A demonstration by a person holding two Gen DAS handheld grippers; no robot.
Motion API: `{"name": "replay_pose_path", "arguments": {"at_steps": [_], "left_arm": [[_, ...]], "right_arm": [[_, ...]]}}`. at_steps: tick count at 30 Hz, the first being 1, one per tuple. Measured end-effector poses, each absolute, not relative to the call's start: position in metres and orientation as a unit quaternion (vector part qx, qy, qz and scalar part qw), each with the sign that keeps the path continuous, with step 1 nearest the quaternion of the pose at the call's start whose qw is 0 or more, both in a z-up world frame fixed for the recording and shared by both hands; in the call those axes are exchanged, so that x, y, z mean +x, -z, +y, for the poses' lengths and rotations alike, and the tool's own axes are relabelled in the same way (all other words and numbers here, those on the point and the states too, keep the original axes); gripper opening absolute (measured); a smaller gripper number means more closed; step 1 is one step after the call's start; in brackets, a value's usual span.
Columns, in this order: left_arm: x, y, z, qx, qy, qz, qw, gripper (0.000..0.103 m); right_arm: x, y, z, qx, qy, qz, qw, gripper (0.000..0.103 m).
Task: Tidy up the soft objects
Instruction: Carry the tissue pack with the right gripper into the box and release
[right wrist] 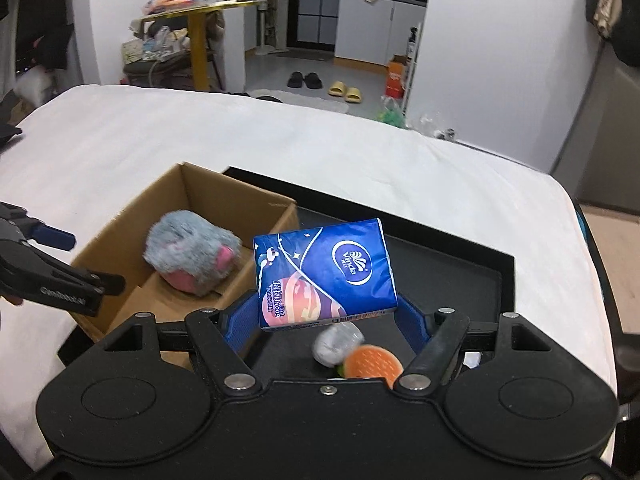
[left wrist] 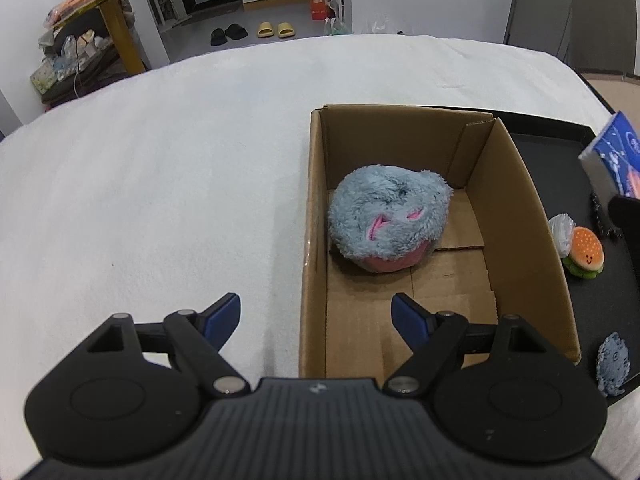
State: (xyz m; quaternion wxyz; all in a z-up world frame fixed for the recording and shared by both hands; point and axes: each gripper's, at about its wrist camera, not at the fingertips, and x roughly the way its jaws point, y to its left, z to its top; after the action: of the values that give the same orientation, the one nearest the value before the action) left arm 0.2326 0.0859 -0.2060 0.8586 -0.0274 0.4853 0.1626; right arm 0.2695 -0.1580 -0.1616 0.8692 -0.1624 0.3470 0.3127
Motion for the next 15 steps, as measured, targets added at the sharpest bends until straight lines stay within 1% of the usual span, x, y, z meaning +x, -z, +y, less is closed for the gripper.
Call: {"name": "replay_pose_path", "arguments": {"at_steps": [1,3,5,6,8,10,11,12,13,15], "left_arm": [[0.232,0.207,0.087,-0.032,-0.162,0.485,0.859,0.079],[0.231,0.208,0.089,-0.042,-0.158,0.486,0.858,0.078],[0.230,0.208,0.091,-0.046,-0.155,0.486,0.859,0.075],[0.229,0.208,0.091,-0.047,-0.155,0.484,0.860,0.072],[0.229,0.209,0.092,-0.050,-0.152,0.482,0.861,0.064],[0.228,0.211,0.095,-0.059,-0.147,0.485,0.860,0.054],[0.228,0.212,0.096,-0.061,-0.146,0.487,0.859,0.052],[0.228,0.212,0.096,-0.056,-0.147,0.485,0.860,0.046],[0.228,0.213,0.095,-0.050,-0.147,0.484,0.861,0.037],[0.228,0.216,0.098,-0.055,-0.145,0.487,0.860,0.028]], "right_arm": [[0.268,0.161,-0.154,-0.163,-0.315,0.345,0.869,0.071],[0.266,0.161,-0.146,-0.166,-0.321,0.342,0.867,0.071],[0.264,0.160,-0.140,-0.166,-0.329,0.337,0.866,0.071],[0.263,0.159,-0.138,-0.166,-0.331,0.336,0.866,0.071],[0.262,0.158,-0.133,-0.169,-0.338,0.335,0.863,0.071],[0.261,0.159,-0.127,-0.172,-0.343,0.333,0.861,0.071],[0.261,0.158,-0.125,-0.174,-0.345,0.332,0.860,0.071],[0.261,0.158,-0.122,-0.176,-0.347,0.331,0.859,0.071],[0.261,0.158,-0.120,-0.178,-0.349,0.330,0.859,0.071],[0.262,0.159,-0.115,-0.182,-0.351,0.329,0.858,0.071]]}}
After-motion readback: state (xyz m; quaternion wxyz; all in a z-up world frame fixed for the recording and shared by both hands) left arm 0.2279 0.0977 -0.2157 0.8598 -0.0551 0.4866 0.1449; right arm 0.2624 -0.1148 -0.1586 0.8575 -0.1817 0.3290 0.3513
